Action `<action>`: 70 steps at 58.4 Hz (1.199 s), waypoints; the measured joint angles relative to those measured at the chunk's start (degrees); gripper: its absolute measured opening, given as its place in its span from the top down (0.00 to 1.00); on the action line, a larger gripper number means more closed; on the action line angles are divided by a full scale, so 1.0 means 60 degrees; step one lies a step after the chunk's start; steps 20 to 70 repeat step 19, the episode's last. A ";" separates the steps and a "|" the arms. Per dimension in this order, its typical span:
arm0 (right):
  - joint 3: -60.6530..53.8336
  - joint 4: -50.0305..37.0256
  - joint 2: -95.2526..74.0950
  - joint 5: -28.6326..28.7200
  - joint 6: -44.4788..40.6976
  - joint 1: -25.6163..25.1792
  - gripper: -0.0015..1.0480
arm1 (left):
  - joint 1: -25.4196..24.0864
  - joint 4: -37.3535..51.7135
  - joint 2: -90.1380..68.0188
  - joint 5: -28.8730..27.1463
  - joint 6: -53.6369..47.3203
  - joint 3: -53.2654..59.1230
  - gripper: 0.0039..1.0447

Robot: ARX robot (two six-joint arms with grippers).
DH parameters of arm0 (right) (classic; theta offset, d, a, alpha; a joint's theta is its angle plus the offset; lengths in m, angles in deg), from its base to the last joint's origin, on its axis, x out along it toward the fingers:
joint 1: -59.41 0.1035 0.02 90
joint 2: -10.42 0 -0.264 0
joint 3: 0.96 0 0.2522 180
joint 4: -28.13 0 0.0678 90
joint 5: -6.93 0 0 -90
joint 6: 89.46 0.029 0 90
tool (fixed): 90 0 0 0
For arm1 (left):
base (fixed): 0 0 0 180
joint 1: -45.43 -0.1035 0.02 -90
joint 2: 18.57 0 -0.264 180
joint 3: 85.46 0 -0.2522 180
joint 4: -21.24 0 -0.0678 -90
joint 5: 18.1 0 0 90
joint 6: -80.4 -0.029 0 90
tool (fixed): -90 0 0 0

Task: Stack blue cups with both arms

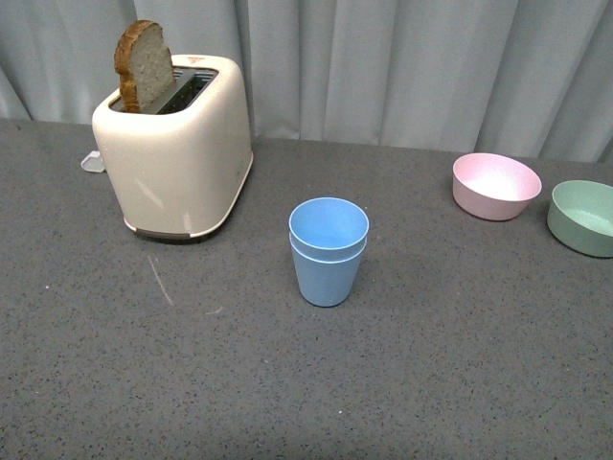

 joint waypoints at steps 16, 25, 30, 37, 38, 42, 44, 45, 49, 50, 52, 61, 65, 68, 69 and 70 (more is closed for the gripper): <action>0.0000 0.0000 0.0000 0.0000 -0.0004 0.0000 0.09 | 0.0000 0.0000 0.0000 0.0000 0.0004 0.0000 0.06; 0.0000 0.0000 0.0000 0.0000 0.0000 0.0000 0.09 | 0.0000 0.0000 0.0000 0.0000 0.0004 0.0000 0.06; 0.0000 0.0000 0.0000 0.0000 0.0000 0.0000 0.09 | 0.0000 0.0000 0.0000 0.0000 0.0004 0.0000 0.06; 0.0000 0.0000 0.0000 0.0000 0.0000 0.0000 0.09 | 0.0000 0.0000 0.0000 0.0000 0.0004 0.0000 0.06; 0.0000 0.0000 0.0000 0.0000 0.0000 0.0000 0.09 | 0.0000 0.0000 0.0000 0.0000 0.0004 0.0000 0.06; 0.0000 0.0000 0.0000 0.0000 0.0000 0.0000 0.09 | 0.0000 0.0000 0.0000 0.0000 0.0004 0.0000 0.06; 0.0000 0.0000 0.0000 0.0000 0.0000 0.0000 0.09 | 0.0000 0.0000 0.0000 0.0000 0.0004 0.0000 0.06; 0.0000 0.0000 0.0000 0.0000 0.0000 0.0000 0.09 | 0.0000 0.0000 0.0000 0.0000 0.0004 0.0000 0.06; 0.0000 0.0000 0.0000 0.0000 0.0000 0.0000 0.09 | 0.0000 0.0000 0.0000 0.0000 0.0004 0.0000 0.06; 0.0000 0.0000 0.0000 0.0000 0.0000 0.0000 0.09 | 0.0000 0.0000 0.0000 0.0000 0.0004 0.0000 0.06; 0.0000 0.0000 0.0000 0.0000 0.0000 0.0000 0.09 | 0.0000 0.0000 0.0000 0.0000 0.0004 0.0000 0.06; 0.0000 0.0000 0.0000 0.0000 0.0000 0.0000 0.09 | 0.0000 0.0000 0.0000 0.0000 0.0004 0.0000 0.06; 0.0000 0.0000 0.0000 0.0000 0.0000 0.0000 0.09 | 0.0000 0.0000 0.0000 0.0000 0.0004 0.0000 0.06; 0.0000 0.0000 0.0000 0.0000 0.0000 0.0000 0.09 | 0.0000 0.0000 0.0000 0.0000 0.0004 0.0000 0.06; 0.0000 0.0000 0.0000 0.0000 0.0000 0.0000 0.09 | 0.0000 0.0000 0.0000 0.0000 0.0004 0.0000 0.06; 0.0000 0.0000 0.0000 0.0000 0.0000 0.0000 0.09 | 0.0000 0.0000 0.0000 0.0000 0.0004 0.0000 0.06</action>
